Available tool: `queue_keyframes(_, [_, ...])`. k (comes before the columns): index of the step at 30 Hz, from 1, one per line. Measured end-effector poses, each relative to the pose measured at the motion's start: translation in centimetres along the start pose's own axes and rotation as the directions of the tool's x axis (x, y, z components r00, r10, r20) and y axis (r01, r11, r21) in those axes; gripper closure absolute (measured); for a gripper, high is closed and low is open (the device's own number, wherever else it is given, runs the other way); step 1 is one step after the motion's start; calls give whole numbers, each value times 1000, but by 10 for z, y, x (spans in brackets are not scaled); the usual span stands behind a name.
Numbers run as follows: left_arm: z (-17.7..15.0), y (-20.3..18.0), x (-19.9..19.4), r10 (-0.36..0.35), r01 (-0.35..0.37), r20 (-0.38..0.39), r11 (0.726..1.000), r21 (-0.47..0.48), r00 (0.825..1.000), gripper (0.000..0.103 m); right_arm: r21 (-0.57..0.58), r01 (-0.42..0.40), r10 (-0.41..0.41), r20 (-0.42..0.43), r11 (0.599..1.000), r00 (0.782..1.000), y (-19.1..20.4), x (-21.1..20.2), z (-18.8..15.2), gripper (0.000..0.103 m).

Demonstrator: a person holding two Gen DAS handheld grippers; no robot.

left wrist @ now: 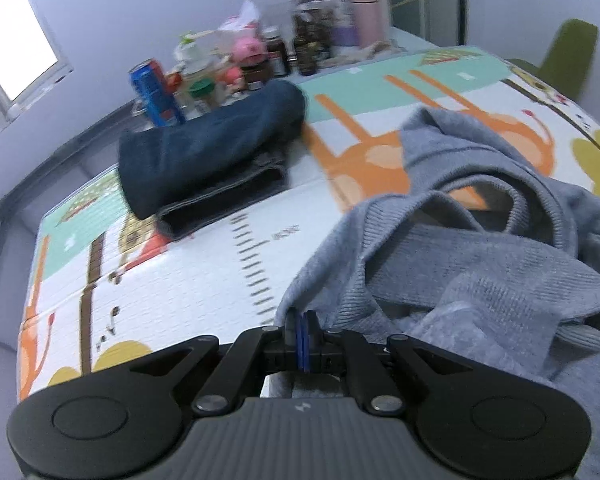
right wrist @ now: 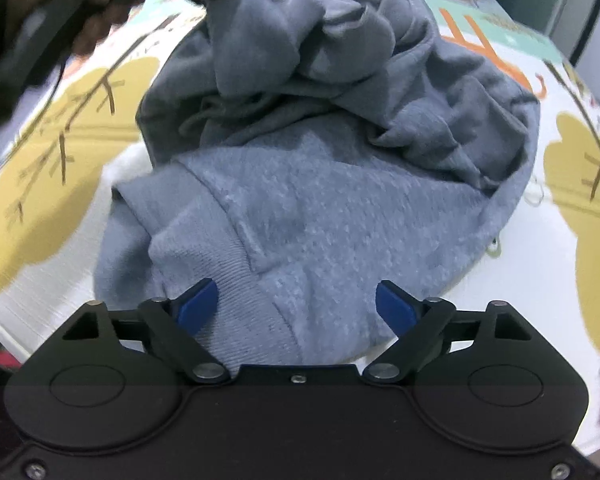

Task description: Fold clothes

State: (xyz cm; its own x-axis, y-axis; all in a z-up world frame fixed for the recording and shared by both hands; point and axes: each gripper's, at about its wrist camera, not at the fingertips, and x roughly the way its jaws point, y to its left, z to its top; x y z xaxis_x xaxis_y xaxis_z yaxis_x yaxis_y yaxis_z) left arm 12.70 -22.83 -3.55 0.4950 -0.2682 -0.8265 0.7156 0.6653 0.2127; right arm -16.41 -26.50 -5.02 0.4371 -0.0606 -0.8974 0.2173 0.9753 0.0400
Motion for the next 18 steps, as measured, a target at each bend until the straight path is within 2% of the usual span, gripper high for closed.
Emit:
queue_keyframes(5, [-1,18,14,70,-71,-27,997,-28,997,102,-25,-53,52,-13,998,999,3,1,-1,14])
queue_keyframes(8, [-3,28,22,168,-170,-43,985,-30,985,103,-31,-80,79,-30,996,996,4,4,-3,10])
queue_keyframes(11, [-6,41,23,132,-137,-65,987,-85,989,103,-10,-74,73,-58,997,996,3,17,-5,12])
queue_keyframes(13, [-8,44,20,111,-117,-65,988,-104,992,102,24,-98,99,-71,995,992,-1,24,-6,21])
queue_keyframes(15, [-11,46,16,87,-94,-63,988,-123,994,99,62,-136,141,-78,989,987,-5,30,-7,39])
queue_keyframes(16, [-11,46,14,67,-75,-61,988,-134,996,97,71,-152,157,-77,986,985,-6,29,-7,44])
queue_keyframes(17, [-12,47,12,46,-54,-59,987,-148,997,97,78,-163,169,-75,984,983,-7,29,-7,55])
queue_keyframes(18, [-12,47,9,25,-34,-57,986,-162,998,97,80,-161,167,-76,984,983,-8,29,-6,60])
